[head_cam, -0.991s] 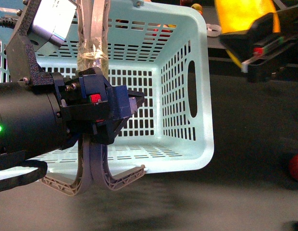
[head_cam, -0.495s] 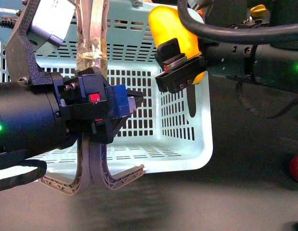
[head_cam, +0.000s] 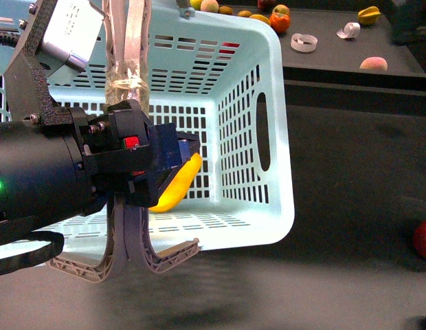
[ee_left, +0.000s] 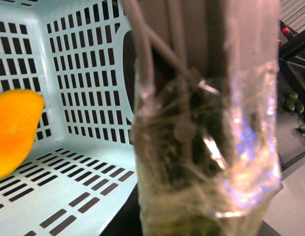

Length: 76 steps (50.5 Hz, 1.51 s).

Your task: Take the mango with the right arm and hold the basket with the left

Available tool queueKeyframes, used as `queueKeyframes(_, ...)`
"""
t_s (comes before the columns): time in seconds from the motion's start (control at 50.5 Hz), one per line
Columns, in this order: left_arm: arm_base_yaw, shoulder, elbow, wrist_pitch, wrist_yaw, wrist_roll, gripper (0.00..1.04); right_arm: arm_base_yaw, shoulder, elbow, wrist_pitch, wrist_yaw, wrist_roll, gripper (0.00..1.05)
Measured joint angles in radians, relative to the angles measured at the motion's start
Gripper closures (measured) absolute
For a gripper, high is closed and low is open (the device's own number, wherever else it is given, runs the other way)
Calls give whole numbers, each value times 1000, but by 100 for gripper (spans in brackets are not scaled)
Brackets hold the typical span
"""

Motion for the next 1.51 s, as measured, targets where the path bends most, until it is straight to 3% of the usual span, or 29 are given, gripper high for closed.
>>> queueKeyframes(0.238,0,0,0,0,2,0,89,-40,-415,-221,-181,153,11,8)
queueKeyframes(0.456,0,0,0,0,16,-1,89,1,-836,-339,-474,393,43,8)
queueKeyframes(0.634,-2,0,0,0,11,2,89,7,-914,-345,-497,420,64,8)
queueKeyframes(0.694,-2,0,0,0,8,1,89,-51,-944,-368,-484,184,69,20)
queueKeyframes(0.773,0,0,0,0,6,2,89,-91,-983,-390,-488,25,70,32)
queueKeyframes(0.912,0,0,0,0,9,2,89,-132,-1041,-417,-510,-55,71,57)
queueKeyframes(0.971,0,0,0,0,9,1,89,-200,-1069,-431,-531,-143,71,69)
queueKeyframes(1.13,-2,0,0,0,11,2,89,-246,-1138,-455,-570,-160,71,103)
queueKeyframes(1.506,-2,0,0,0,9,2,89,-247,-1239,-504,-616,-160,72,103)
